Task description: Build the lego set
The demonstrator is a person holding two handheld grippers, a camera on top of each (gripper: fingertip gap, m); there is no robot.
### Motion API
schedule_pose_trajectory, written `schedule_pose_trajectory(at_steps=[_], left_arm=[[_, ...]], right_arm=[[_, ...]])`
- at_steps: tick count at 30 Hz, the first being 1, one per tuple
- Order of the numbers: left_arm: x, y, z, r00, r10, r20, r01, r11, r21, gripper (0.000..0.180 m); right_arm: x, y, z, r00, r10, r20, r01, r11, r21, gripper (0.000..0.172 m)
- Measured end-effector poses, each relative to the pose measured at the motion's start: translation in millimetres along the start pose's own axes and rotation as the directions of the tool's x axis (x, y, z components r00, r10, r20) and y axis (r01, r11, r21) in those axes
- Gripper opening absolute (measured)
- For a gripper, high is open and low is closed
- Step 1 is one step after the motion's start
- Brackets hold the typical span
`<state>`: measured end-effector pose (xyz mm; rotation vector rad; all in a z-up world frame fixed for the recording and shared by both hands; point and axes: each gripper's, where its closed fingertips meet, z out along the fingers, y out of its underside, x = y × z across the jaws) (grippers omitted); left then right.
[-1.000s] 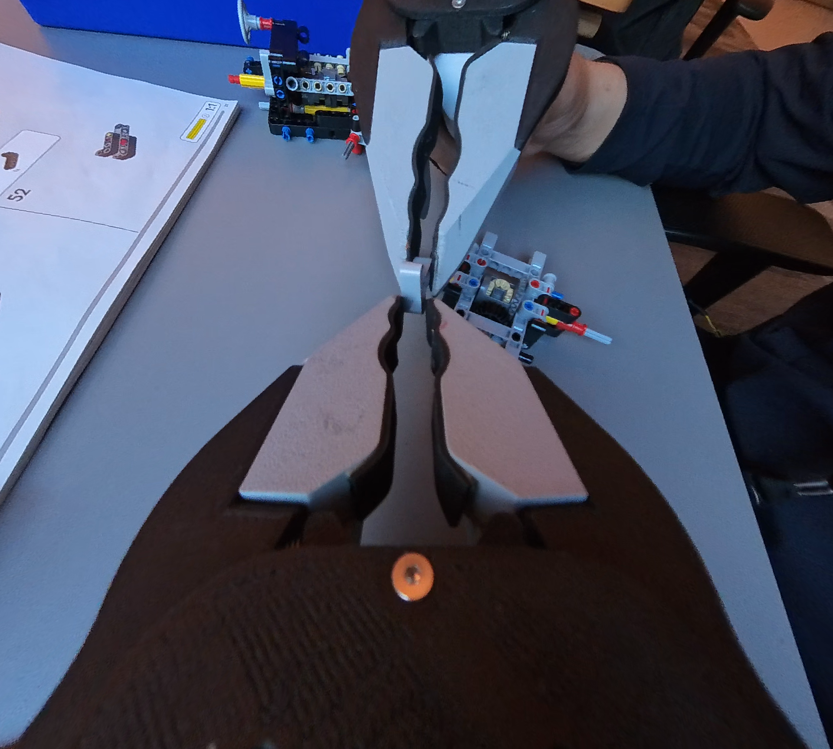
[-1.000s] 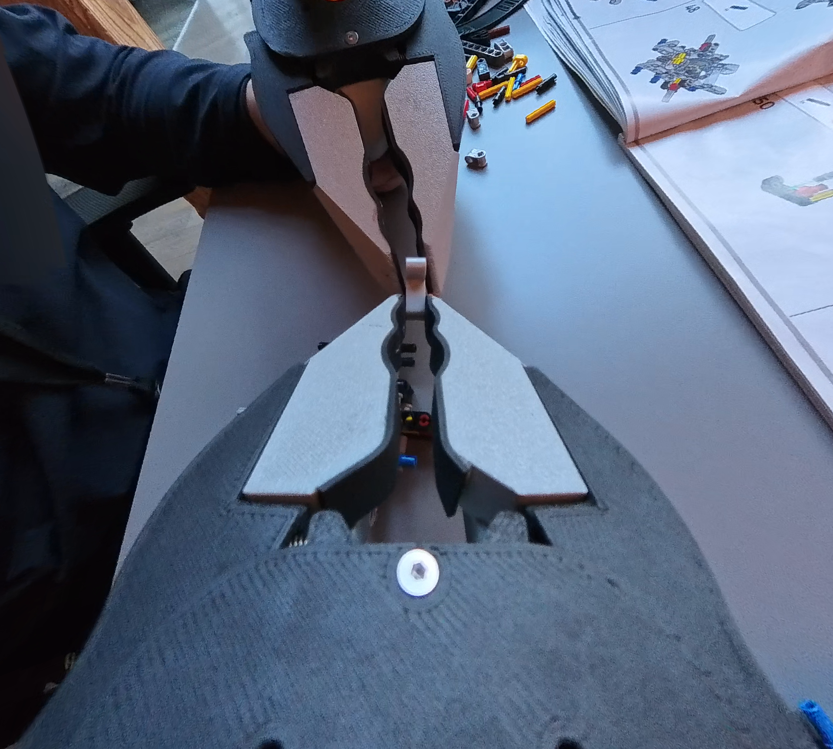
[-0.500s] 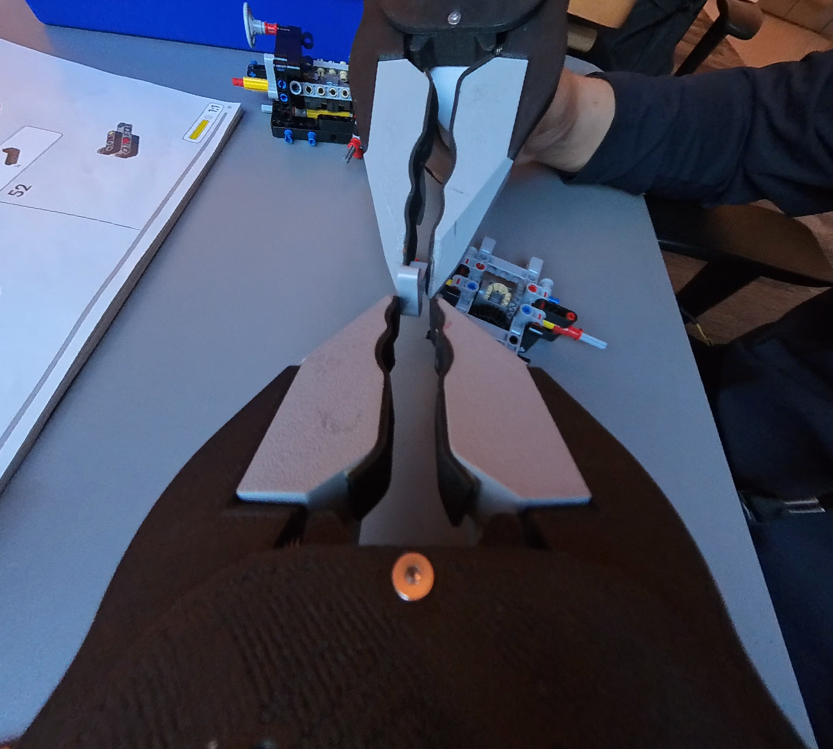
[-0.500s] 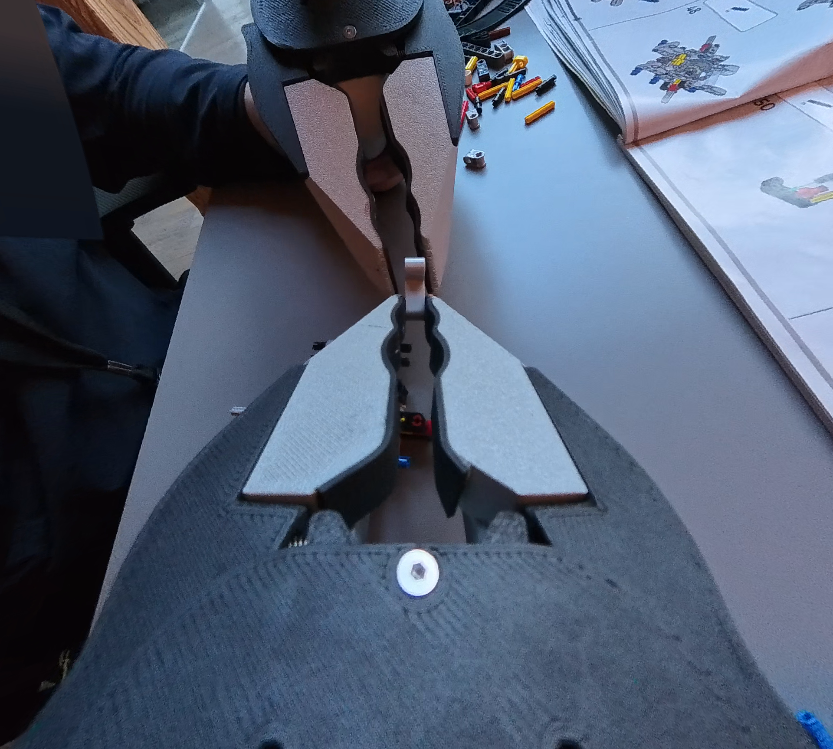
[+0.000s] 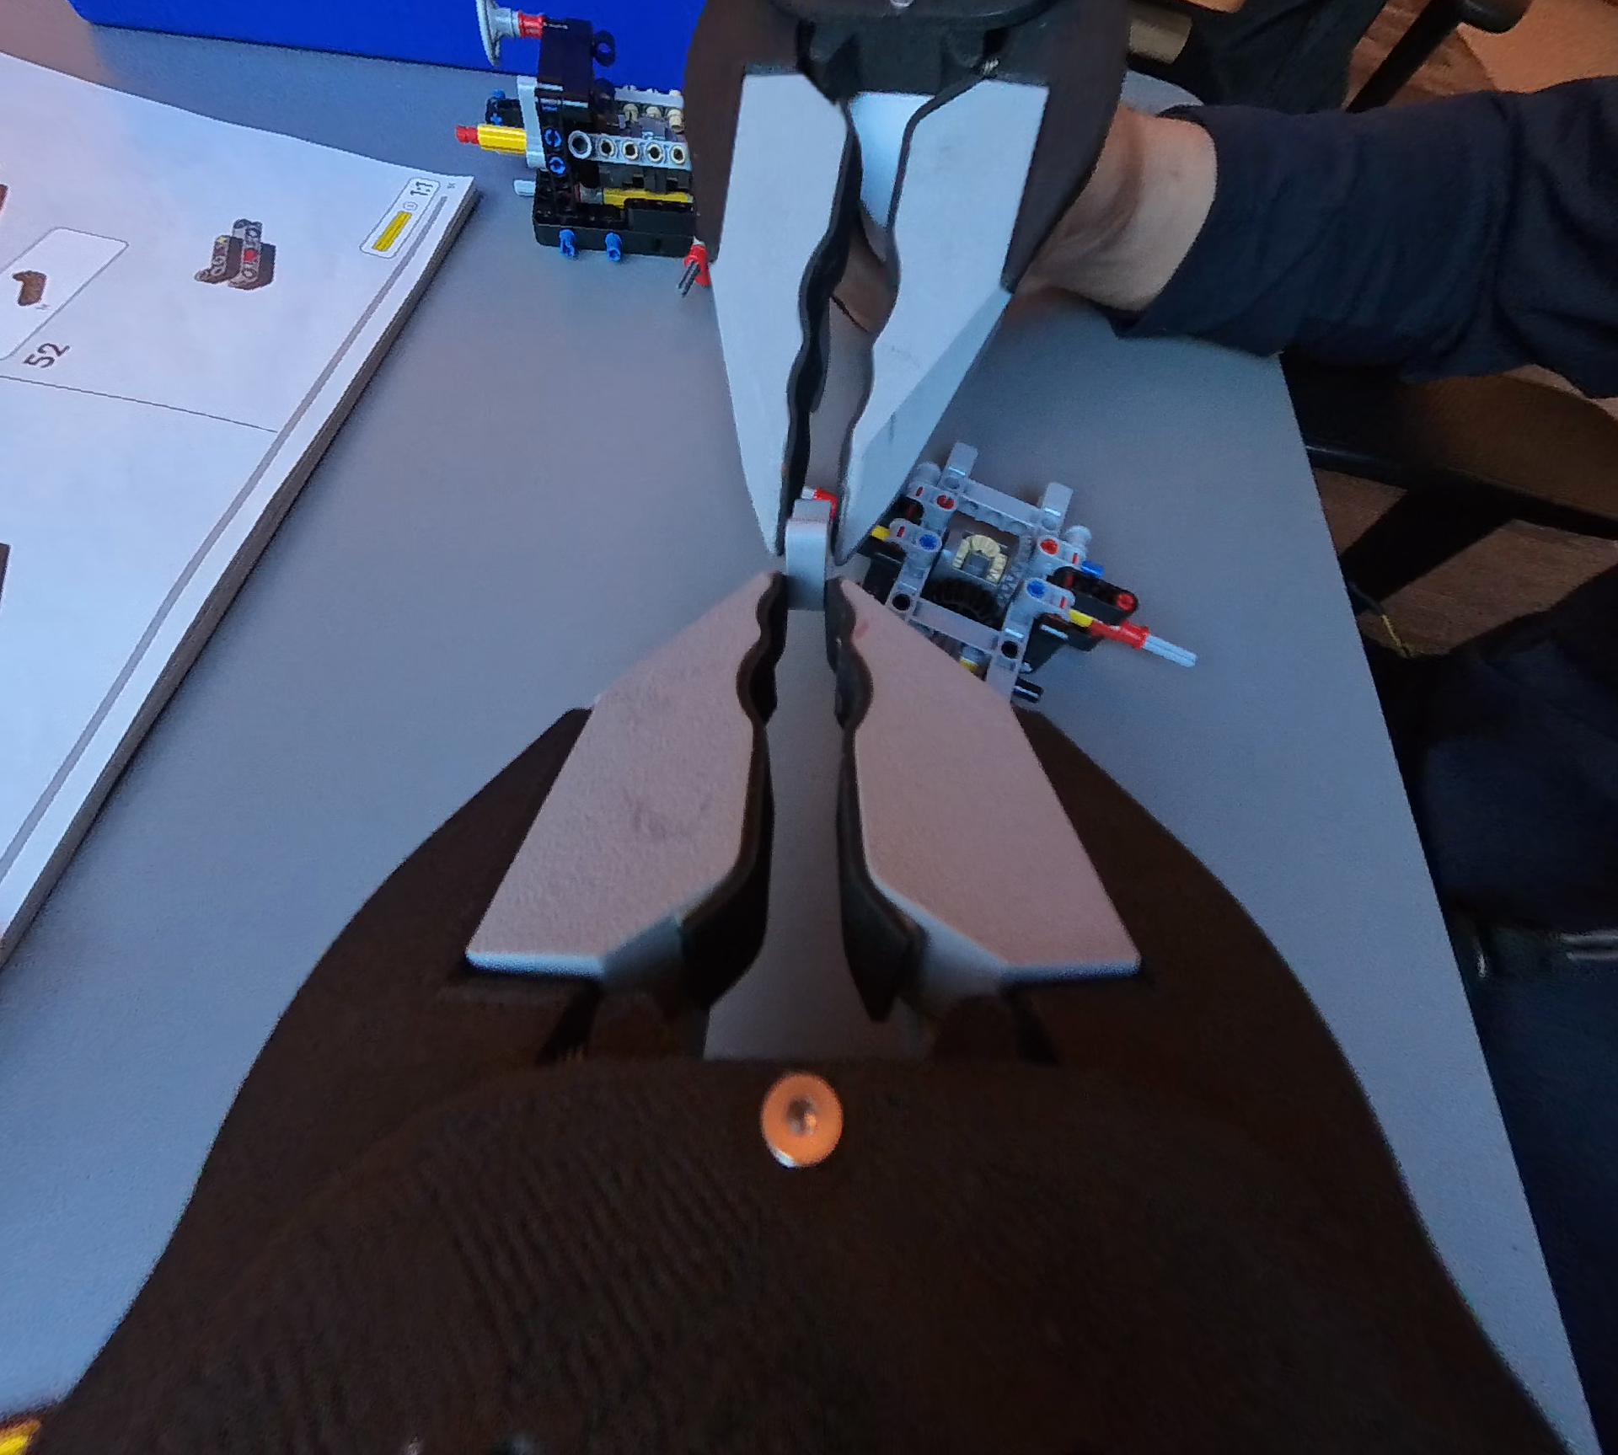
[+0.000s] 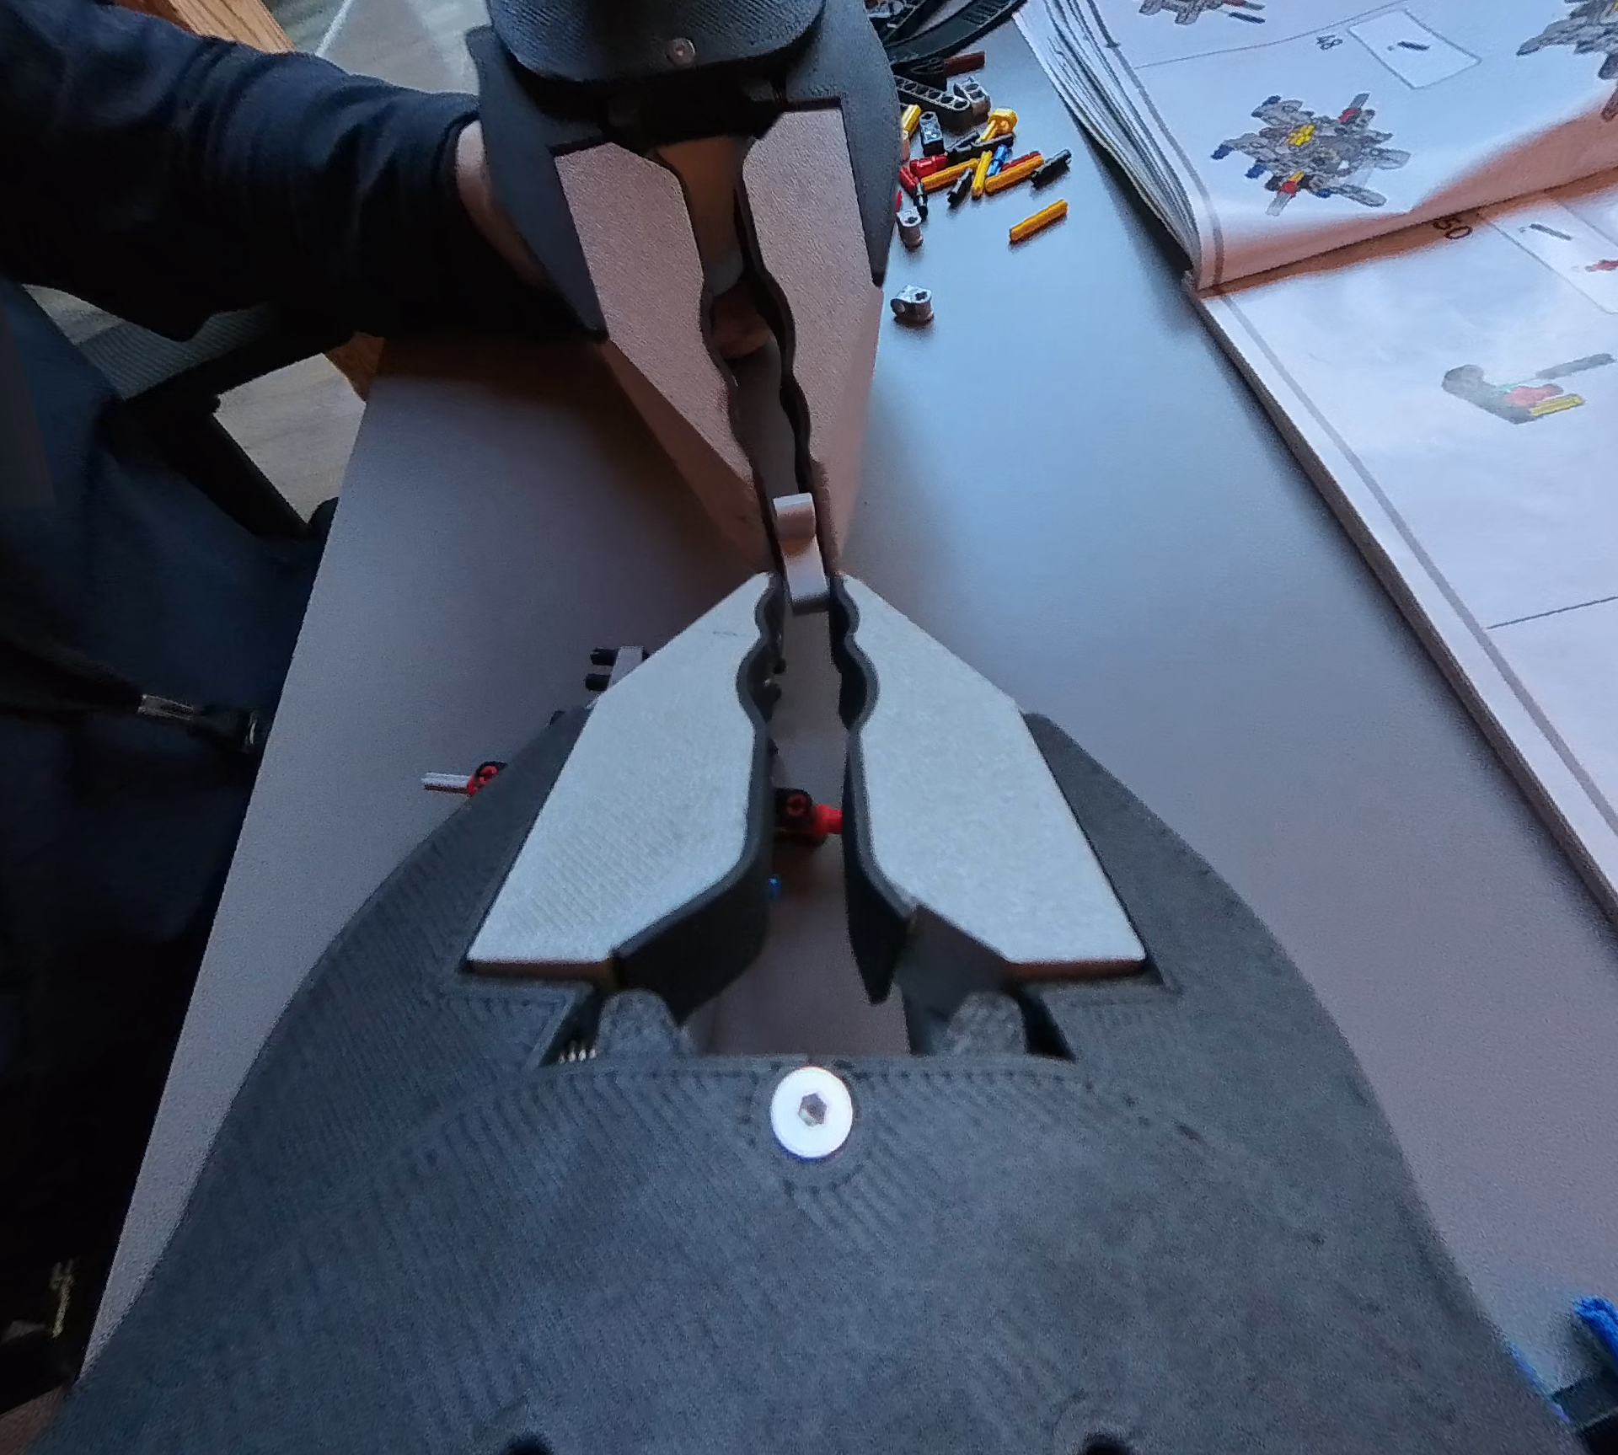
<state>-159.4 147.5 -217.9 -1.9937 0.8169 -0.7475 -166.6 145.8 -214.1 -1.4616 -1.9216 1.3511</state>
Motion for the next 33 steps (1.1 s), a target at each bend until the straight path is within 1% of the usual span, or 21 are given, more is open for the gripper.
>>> schedule_pose_trajectory(at_steps=[6, 9, 13, 15, 18, 22, 26, 30, 33], left_arm=[[0.2, 3.1, 2.2, 1.000, 0.010, 0.008, -0.010, 1.000, -0.025, 0.006], [0.4, 6.0, 4.2, 0.999, 0.037, 0.024, -0.036, 0.998, -0.048, 0.006], [1.7, 9.6, 8.2, 0.994, 0.100, 0.050, -0.095, 0.992, -0.085, 0.006], [2.3, 11.0, 10.0, 0.989, 0.131, 0.063, -0.125, 0.987, -0.100, 0.006], [1.3, 14.2, 11.7, 0.984, 0.159, 0.081, -0.148, 0.981, -0.126, 0.006], [-0.1, 11.9, 11.4, 0.985, 0.146, 0.091, -0.135, 0.985, -0.111, 0.006], [-3.3, 15.5, 10.8, 0.989, 0.113, 0.092, -0.101, 0.986, -0.129, 0.009], [-4.3, 18.0, 11.6, 0.988, 0.116, 0.101, -0.100, 0.984, -0.147, 0.009], [-5.1, 20.3, 12.5, 0.987, 0.120, 0.108, -0.101, 0.981, -0.163, 0.009]], right_arm=[[-3.7, -8.4, -5.2, 1.000, -0.023, 0.005, 0.023, 0.999, 0.042, 0.014], [-5.2, -10.2, -5.8, 1.000, -0.027, 0.008, 0.027, 0.998, 0.050, 0.014], [-5.4, -6.8, -0.4, 0.998, -0.052, -0.017, 0.053, 0.998, 0.016, 0.011], [-5.2, -2.5, 3.3, 0.997, -0.067, -0.031, 0.066, 0.998, -0.016, 0.006], [-4.8, 1.4, 5.8, 0.995, -0.085, -0.047, 0.083, 0.996, -0.044, 0.006], [-2.1, 0.0, 3.9, 0.995, -0.081, -0.064, 0.079, 0.996, -0.037, 0.005], [5.4, -1.0, -0.2, 0.995, -0.044, -0.086, 0.043, 0.999, -0.020, 0.005], [9.4, -3.3, -4.7, 0.997, -0.002, -0.081, 0.003, 1.000, 0.012, 0.005], [11.4, -2.1, -4.8, 0.996, 0.005, -0.085, -0.004, 1.000, 0.010, 0.005]])
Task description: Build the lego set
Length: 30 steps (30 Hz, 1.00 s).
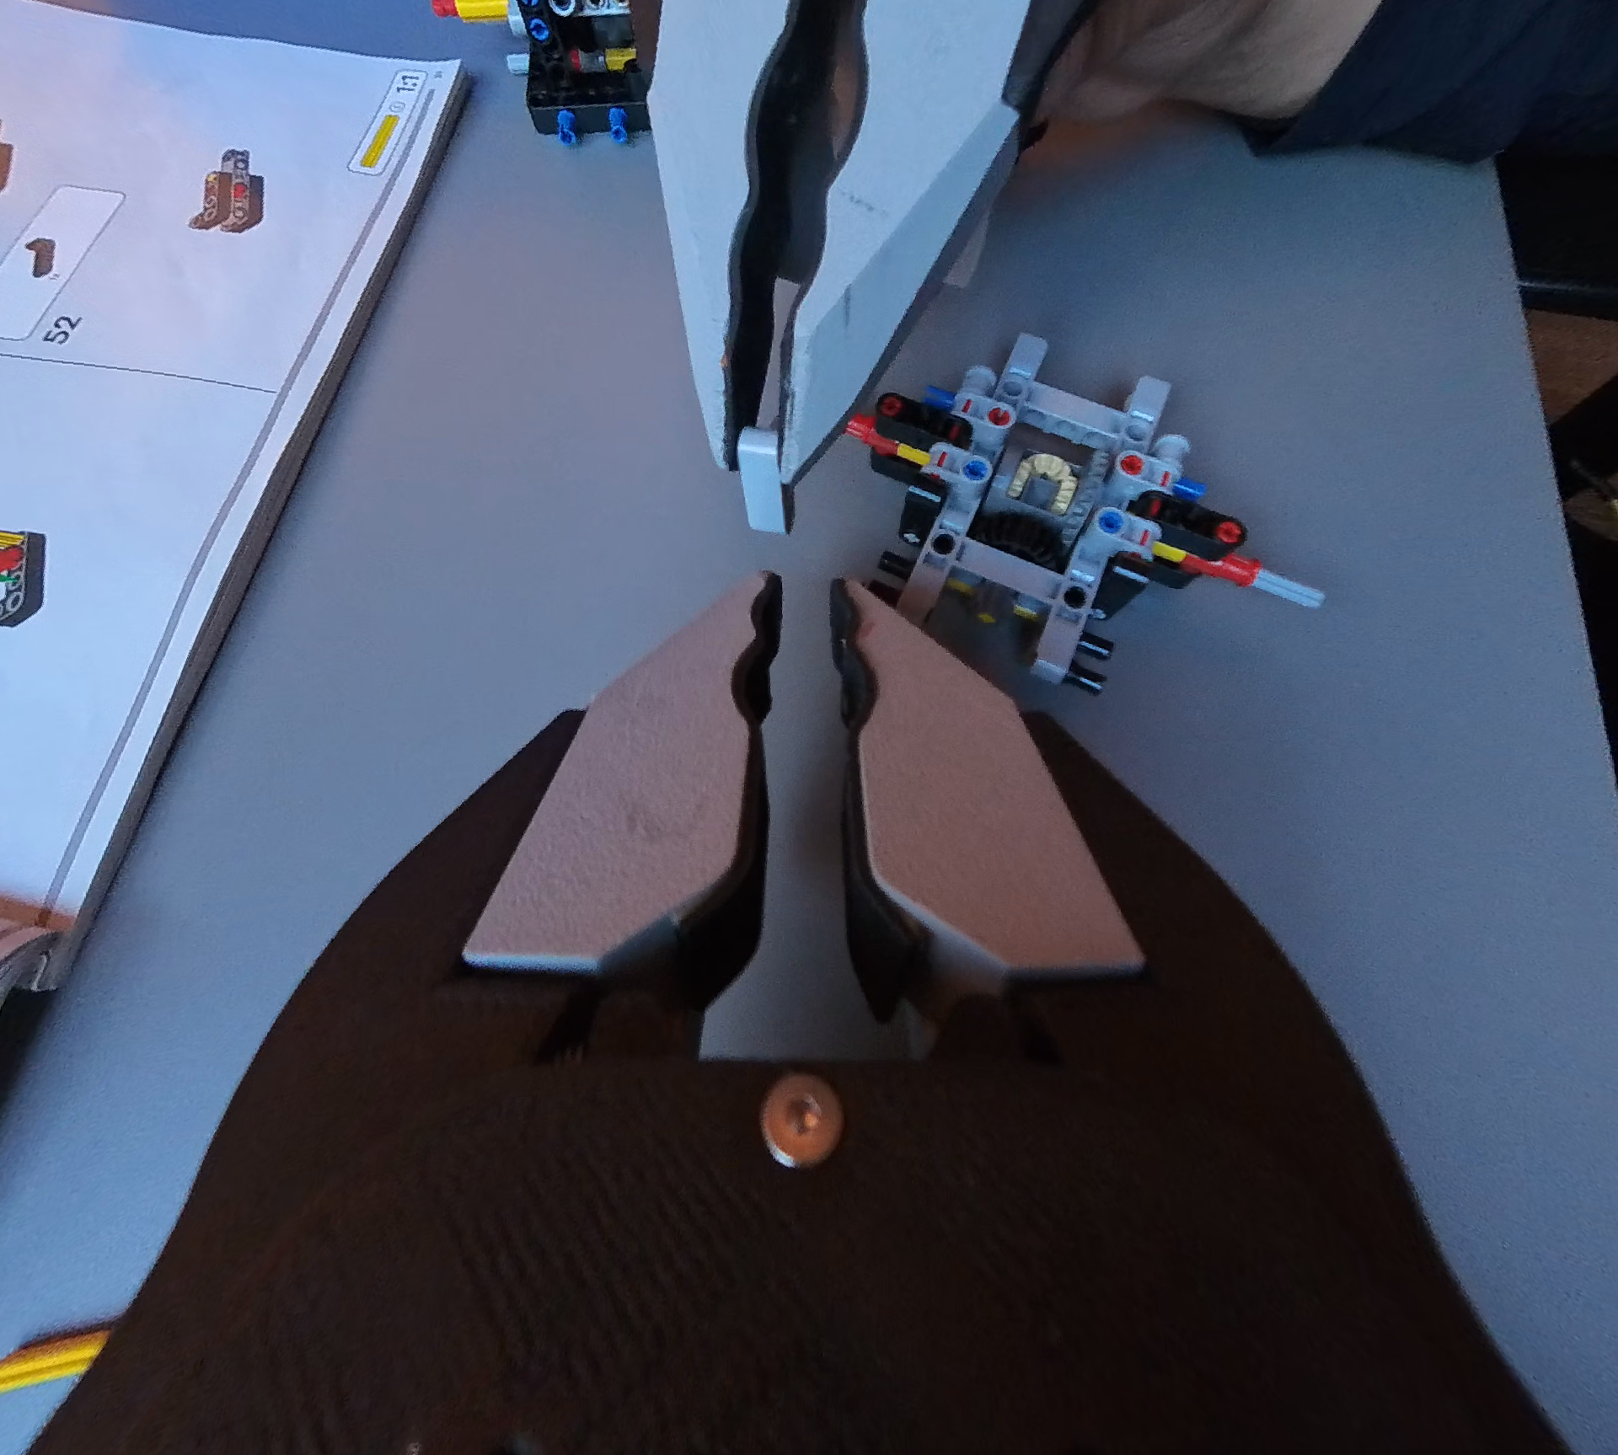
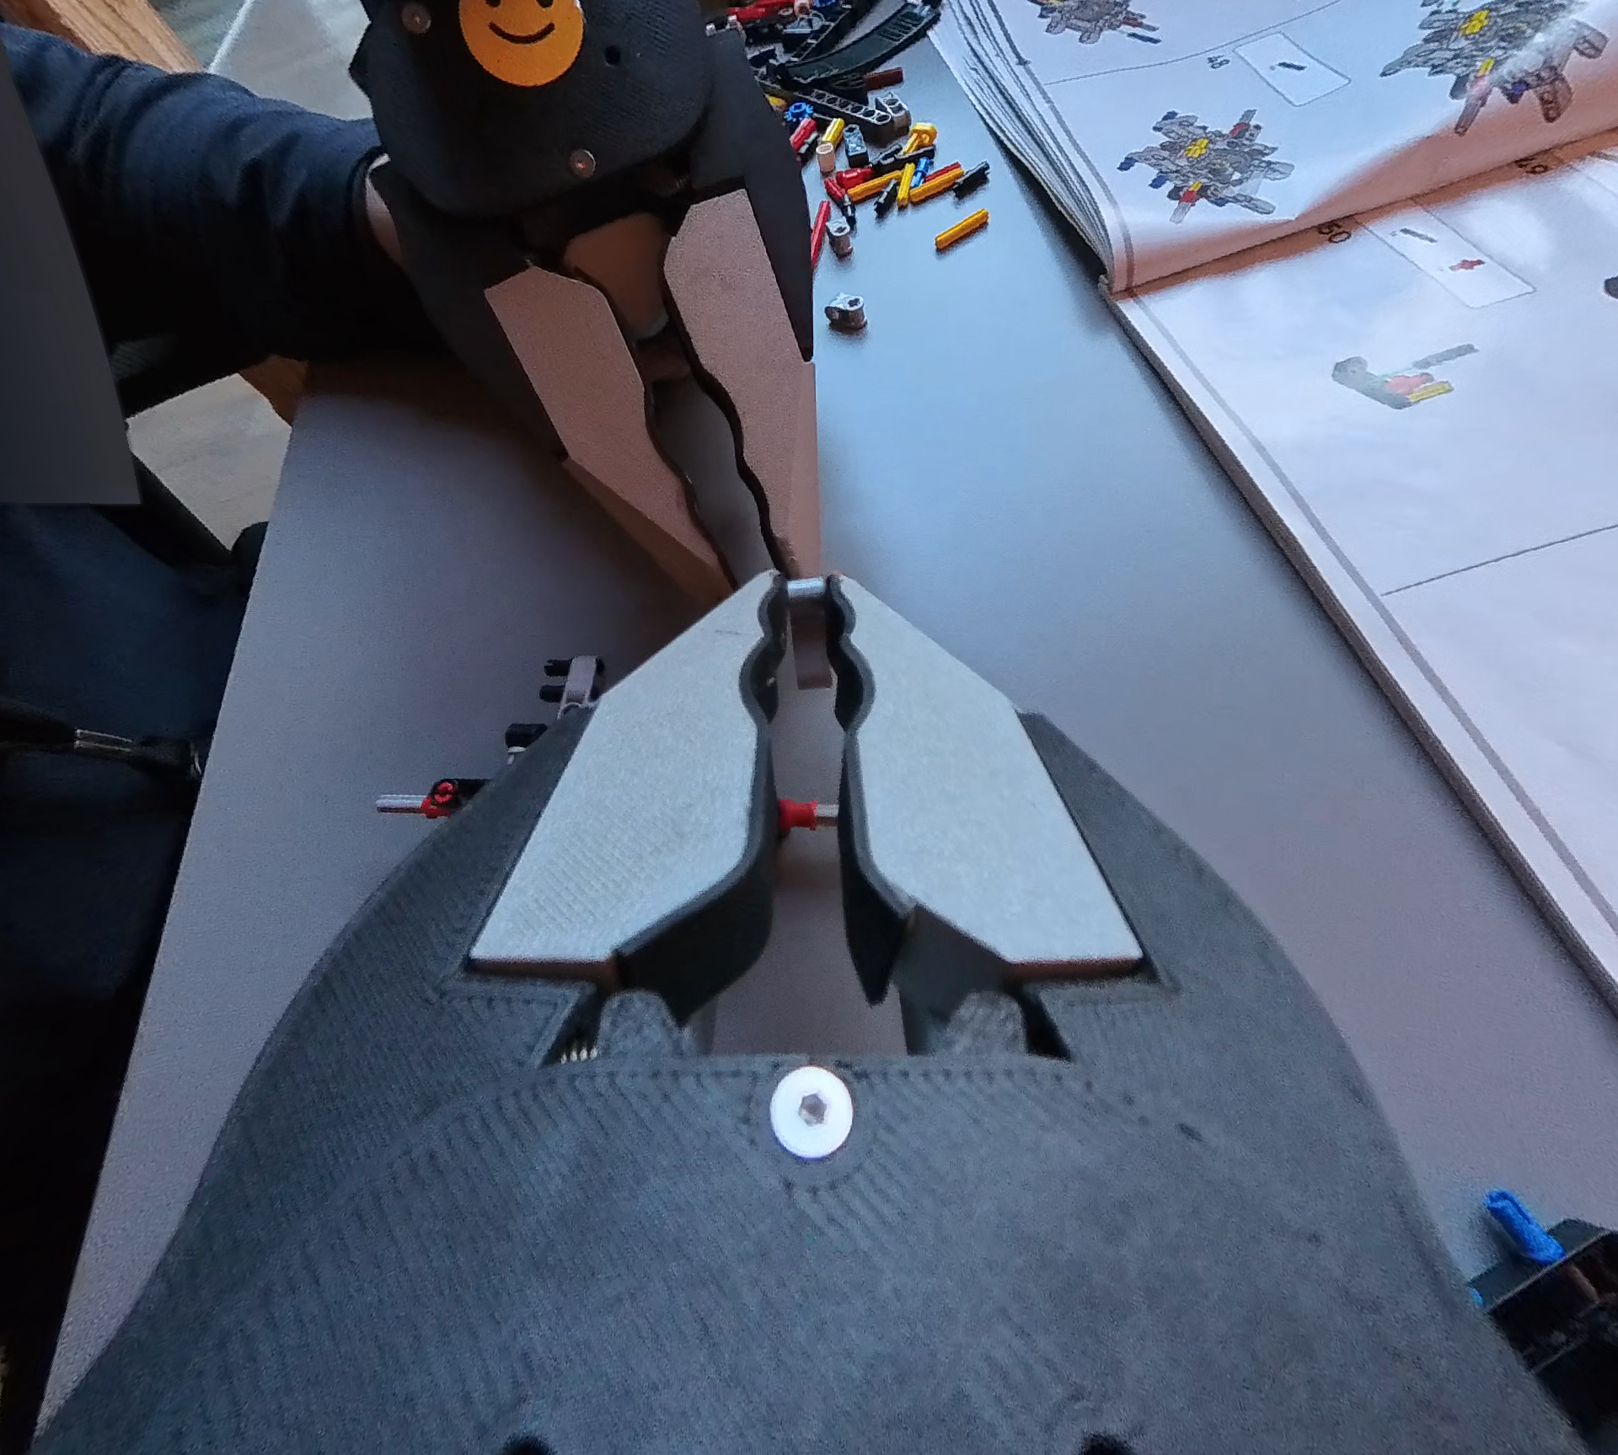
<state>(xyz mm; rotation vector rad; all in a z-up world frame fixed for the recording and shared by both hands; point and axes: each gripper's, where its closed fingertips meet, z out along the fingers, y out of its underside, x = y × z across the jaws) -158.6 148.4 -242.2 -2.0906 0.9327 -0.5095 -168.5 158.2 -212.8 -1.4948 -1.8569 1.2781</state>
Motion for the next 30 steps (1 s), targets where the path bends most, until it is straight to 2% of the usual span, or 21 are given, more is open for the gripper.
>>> schedule_pose_trajectory(at_steps=[22, 30], left_arm=[[-2.5, 1.5, 0.1, 1.000, -0.014, 0.006, 0.014, 1.000, -0.006, 0.004], [4.5, 6.6, -0.1, 0.999, -0.001, -0.036, 0.000, 1.000, -0.031, 0.006]], right_arm=[[0.6, 4.4, 2.7, 1.000, 0.007, 0.006, -0.007, 1.000, -0.018, 0.005], [3.4, 7.2, 2.0, 1.000, 0.027, -0.005, -0.027, 0.999, -0.035, 0.005]])
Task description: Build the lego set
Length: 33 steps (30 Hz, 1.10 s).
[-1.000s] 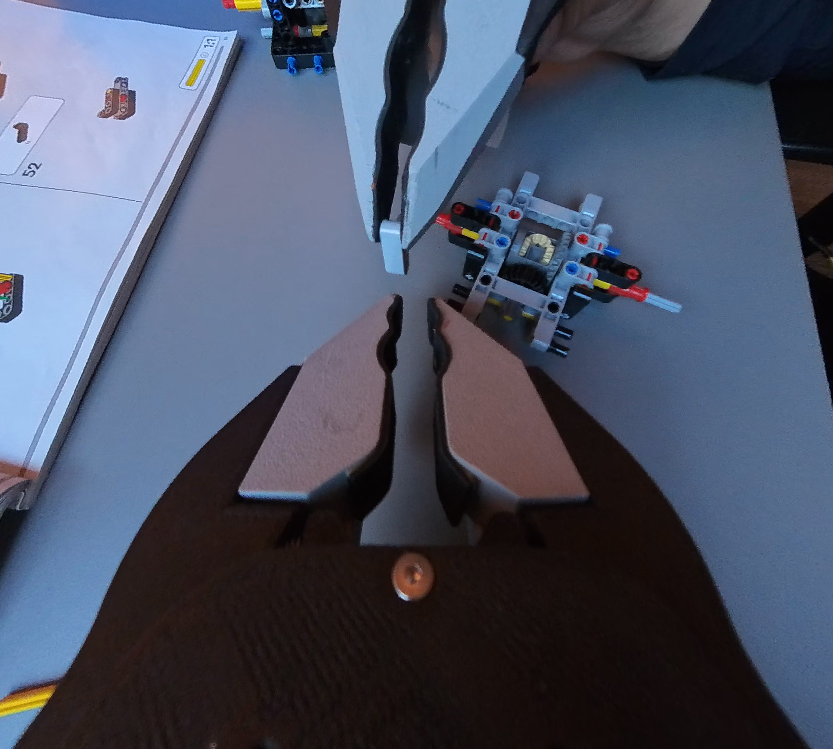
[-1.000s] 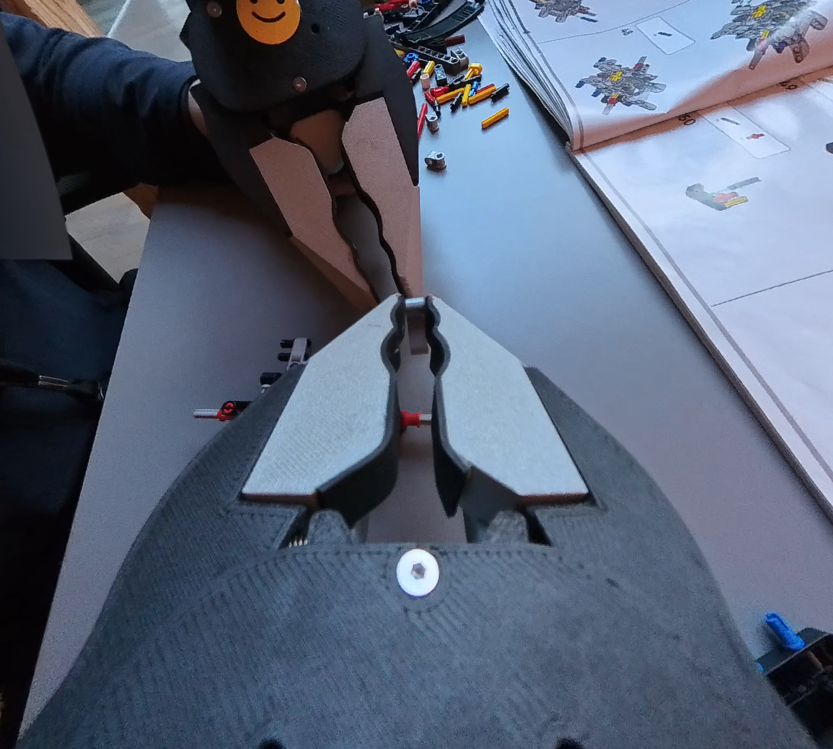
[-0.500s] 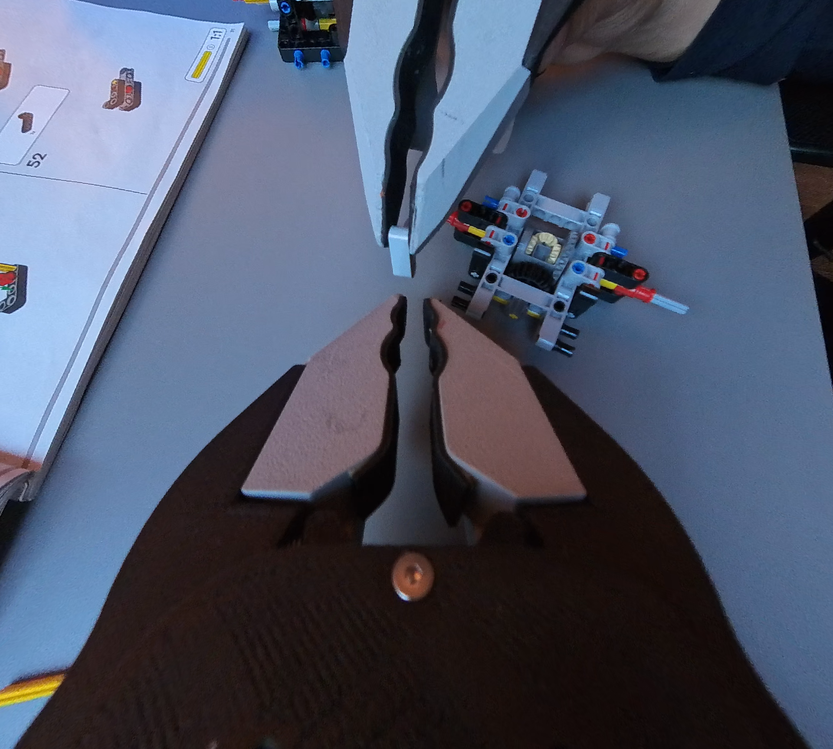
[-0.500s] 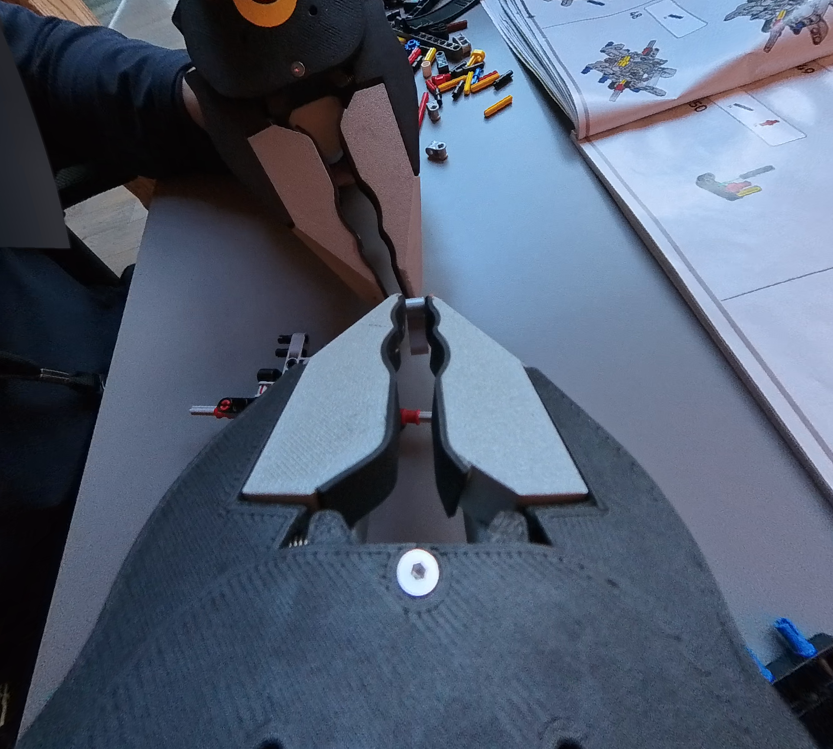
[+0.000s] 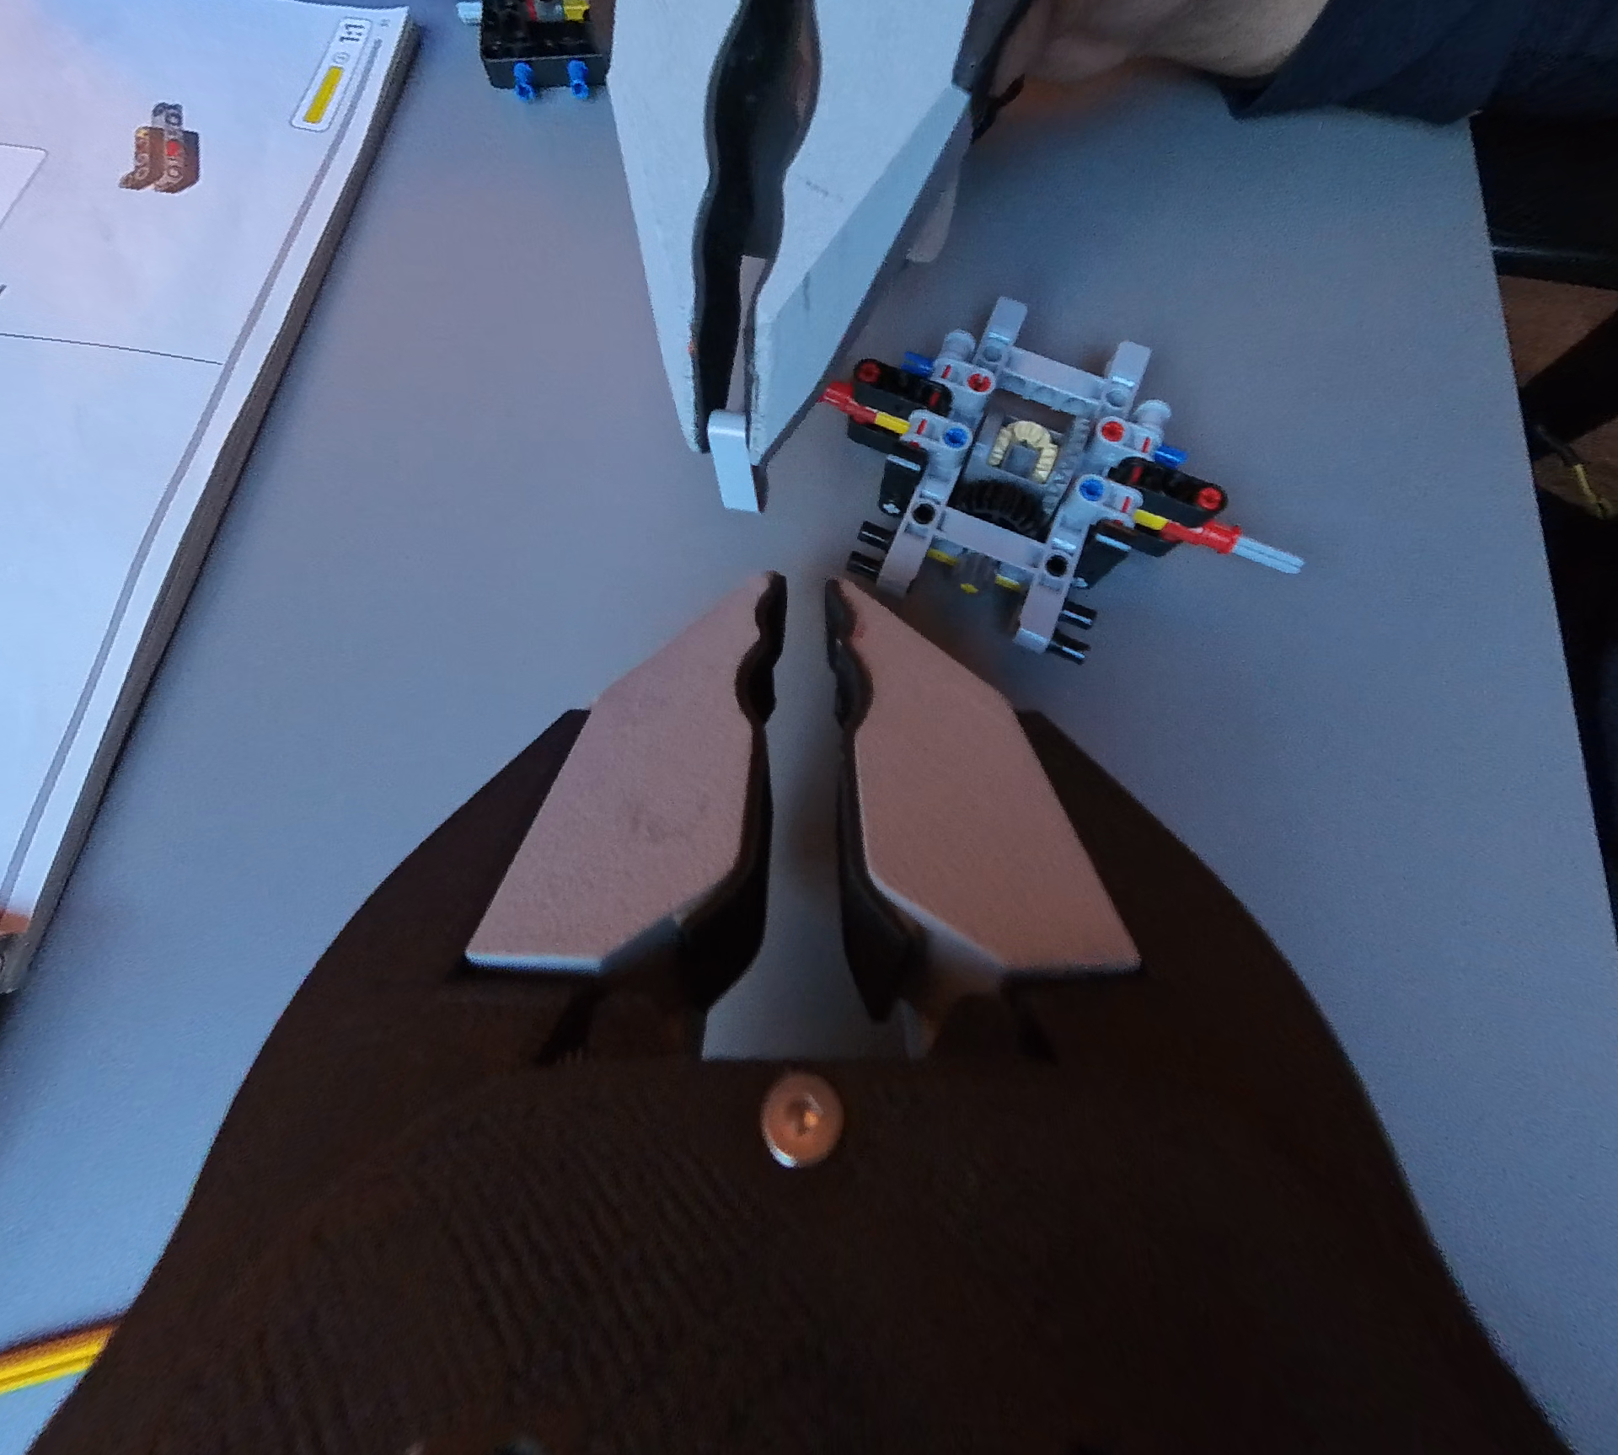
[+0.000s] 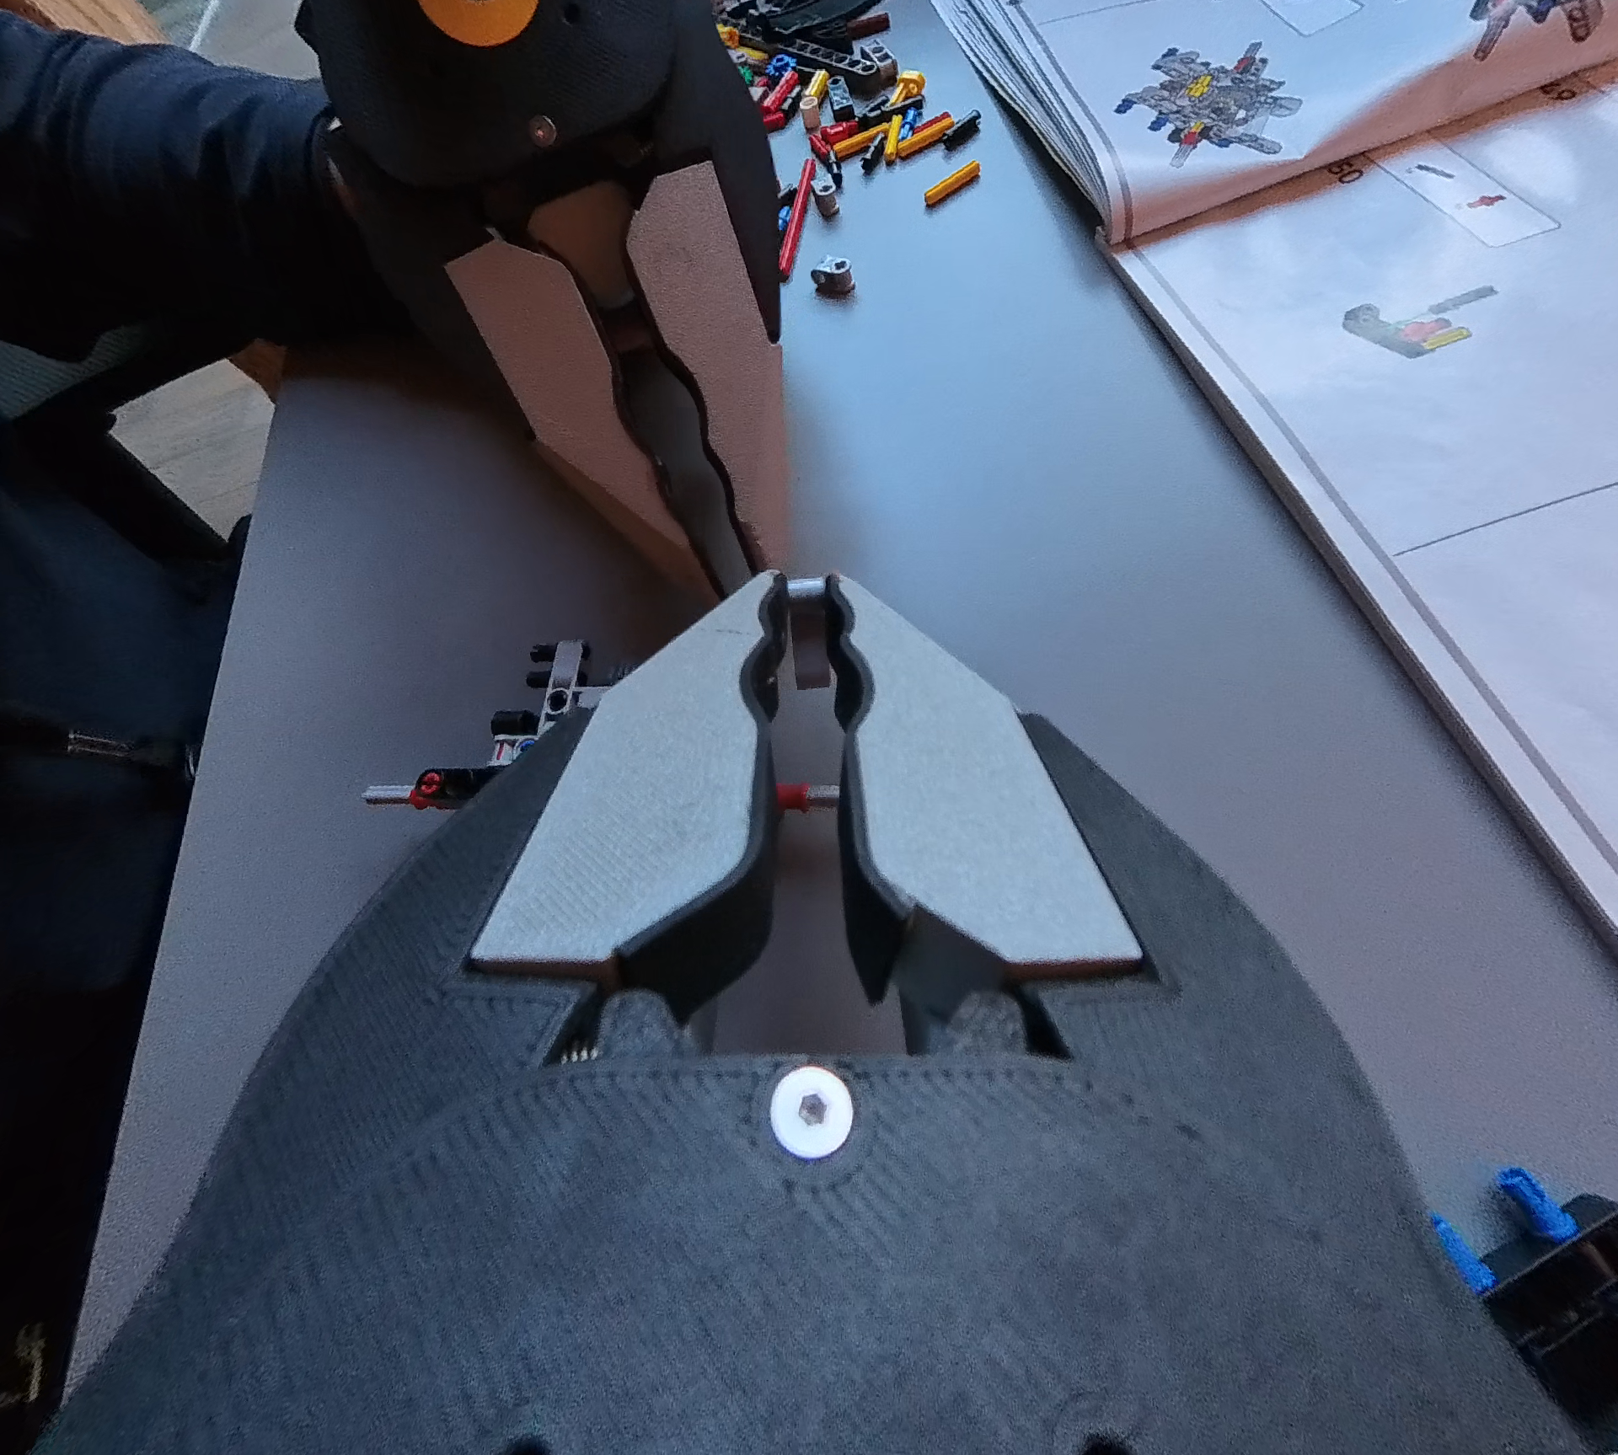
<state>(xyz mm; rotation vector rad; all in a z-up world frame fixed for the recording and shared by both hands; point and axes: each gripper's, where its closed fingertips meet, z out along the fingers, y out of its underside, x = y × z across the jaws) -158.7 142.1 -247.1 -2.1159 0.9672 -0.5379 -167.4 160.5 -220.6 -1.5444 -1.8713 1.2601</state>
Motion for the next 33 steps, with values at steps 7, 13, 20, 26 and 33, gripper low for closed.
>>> schedule_pose_trajectory(at_steps=[7, 13, 20, 26, 33], left_arm=[[9.4, 7.9, 4.5, 0.999, 0.021, -0.036, -0.023, 0.998, -0.055, 0.007], [23.1, 13.0, -1.8, 0.963, -0.193, -0.190, 0.182, 0.981, -0.073, 0.010], [23.7, 8.9, -11.4, 0.793, -0.490, -0.363, 0.490, 0.866, -0.100, 0.018], [33.3, 12.7, -18.1, 0.707, -0.603, -0.370, 0.606, 0.786, -0.122, 0.027], [44.0, 19.6, -26.6, 0.685, -0.656, -0.316, 0.654, 0.745, -0.130, 0.030]], right_arm=[[-1.8, 3.3, -2.1, 1.000, 0.009, -0.001, -0.009, 1.000, -0.027, 0.005], [2.9, 5.6, -8.3, 0.999, -0.011, -0.036, 0.010, 0.999, -0.034, 0.005], [1.9, 0.4, -17.7, 0.996, -0.059, -0.070, 0.058, 0.998, -0.011, 0.005], [-0.2, -0.6, -27.6, 0.980, -0.155, -0.122, 0.153, 0.988, -0.029, 0.005], [6.7, -2.7, -53.0, 0.949, -0.210, -0.235, 0.208, 0.978, -0.033, 0.005]])
